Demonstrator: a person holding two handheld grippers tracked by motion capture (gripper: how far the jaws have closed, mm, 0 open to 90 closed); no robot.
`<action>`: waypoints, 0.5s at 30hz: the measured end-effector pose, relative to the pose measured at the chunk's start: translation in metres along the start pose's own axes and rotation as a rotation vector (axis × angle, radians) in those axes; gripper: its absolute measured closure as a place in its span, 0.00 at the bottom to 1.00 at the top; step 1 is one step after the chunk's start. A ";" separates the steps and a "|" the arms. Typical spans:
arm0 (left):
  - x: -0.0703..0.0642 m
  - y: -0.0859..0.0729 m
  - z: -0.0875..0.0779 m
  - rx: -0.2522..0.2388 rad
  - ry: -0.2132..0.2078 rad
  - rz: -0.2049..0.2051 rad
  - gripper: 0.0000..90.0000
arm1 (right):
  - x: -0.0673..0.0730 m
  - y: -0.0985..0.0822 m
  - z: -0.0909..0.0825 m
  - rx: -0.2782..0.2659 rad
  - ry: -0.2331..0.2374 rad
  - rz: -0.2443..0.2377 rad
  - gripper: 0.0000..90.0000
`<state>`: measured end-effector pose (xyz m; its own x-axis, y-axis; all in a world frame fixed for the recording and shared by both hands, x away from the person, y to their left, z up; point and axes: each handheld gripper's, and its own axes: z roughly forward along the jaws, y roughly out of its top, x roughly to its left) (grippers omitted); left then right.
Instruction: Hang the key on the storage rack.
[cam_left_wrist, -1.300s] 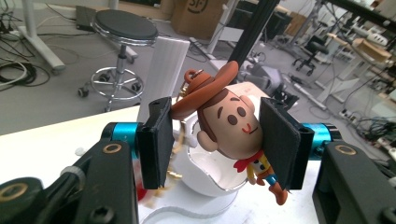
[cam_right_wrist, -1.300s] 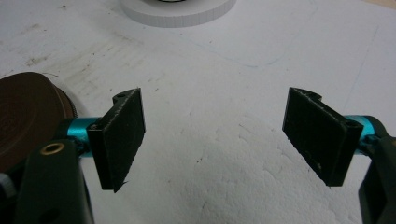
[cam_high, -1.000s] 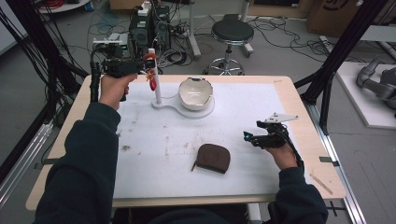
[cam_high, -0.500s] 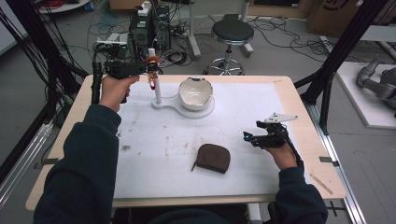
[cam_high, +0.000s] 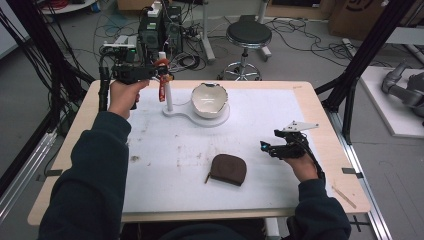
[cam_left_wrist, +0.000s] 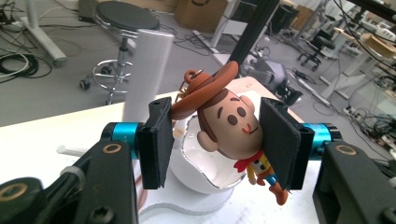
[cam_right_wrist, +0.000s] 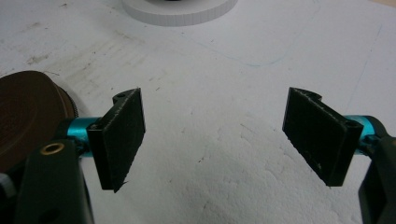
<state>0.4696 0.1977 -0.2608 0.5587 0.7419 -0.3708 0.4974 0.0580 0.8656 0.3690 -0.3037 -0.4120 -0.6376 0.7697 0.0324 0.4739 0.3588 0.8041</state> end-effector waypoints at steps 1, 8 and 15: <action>0.001 0.000 0.000 -0.004 -0.001 -0.005 0.51 | 0.000 0.000 0.000 0.000 0.002 0.000 0.24; 0.006 -0.001 0.000 -0.025 0.004 -0.021 0.51 | 0.000 0.000 0.000 0.002 0.004 -0.002 0.24; 0.014 -0.004 0.006 -0.033 0.002 -0.052 0.51 | 0.000 0.000 0.000 0.002 0.004 0.000 0.24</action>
<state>0.4792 0.2038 -0.2710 0.5312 0.7386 -0.4151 0.5037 0.1187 0.8557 0.3690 -0.3035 -0.4120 -0.6405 0.7672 0.0347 0.4750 0.3602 0.8029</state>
